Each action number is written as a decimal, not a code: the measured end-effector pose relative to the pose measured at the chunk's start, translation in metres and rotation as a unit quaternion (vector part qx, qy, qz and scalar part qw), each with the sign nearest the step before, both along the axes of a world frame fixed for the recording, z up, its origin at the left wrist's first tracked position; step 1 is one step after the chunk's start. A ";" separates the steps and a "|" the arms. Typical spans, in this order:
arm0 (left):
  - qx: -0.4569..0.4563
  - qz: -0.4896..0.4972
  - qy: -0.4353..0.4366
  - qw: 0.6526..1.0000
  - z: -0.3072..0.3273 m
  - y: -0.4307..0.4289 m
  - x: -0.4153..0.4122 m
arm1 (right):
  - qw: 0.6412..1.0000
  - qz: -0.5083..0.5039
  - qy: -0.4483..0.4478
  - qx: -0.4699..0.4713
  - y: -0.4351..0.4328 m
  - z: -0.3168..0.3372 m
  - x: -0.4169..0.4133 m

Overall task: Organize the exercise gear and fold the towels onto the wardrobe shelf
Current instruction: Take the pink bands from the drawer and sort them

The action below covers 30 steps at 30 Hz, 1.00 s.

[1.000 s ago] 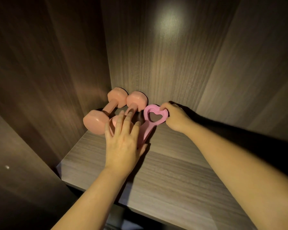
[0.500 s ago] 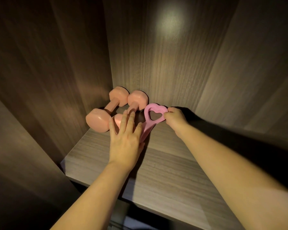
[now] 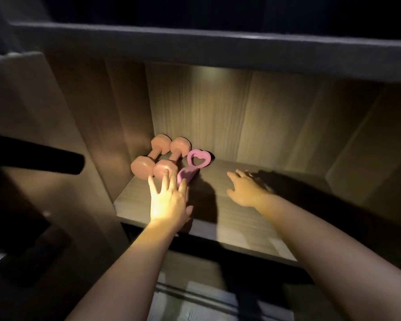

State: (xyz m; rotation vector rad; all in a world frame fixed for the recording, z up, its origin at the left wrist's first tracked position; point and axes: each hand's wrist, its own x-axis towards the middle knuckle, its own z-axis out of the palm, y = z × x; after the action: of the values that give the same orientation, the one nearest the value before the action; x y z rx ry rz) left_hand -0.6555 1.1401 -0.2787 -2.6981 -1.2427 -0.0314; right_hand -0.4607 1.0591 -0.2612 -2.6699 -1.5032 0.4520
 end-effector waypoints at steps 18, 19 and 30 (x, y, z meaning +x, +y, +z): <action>-0.052 -0.041 -0.116 0.991 0.020 -0.130 -0.052 | 0.992 0.035 -0.099 0.066 -0.156 0.007 -0.088; -0.053 -0.048 -0.108 0.992 0.023 -0.123 -0.046 | 0.992 0.037 -0.101 0.063 -0.148 0.010 -0.082; -0.228 -0.093 0.024 0.969 0.147 -0.155 -0.053 | 0.996 0.052 0.049 -0.047 -0.191 0.136 -0.099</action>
State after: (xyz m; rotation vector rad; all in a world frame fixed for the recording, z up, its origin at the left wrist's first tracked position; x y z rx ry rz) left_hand -0.7081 0.9846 -0.1318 -3.1740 -1.0859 0.3358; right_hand -0.5596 0.8683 -0.1255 -2.6034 -1.6361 0.6648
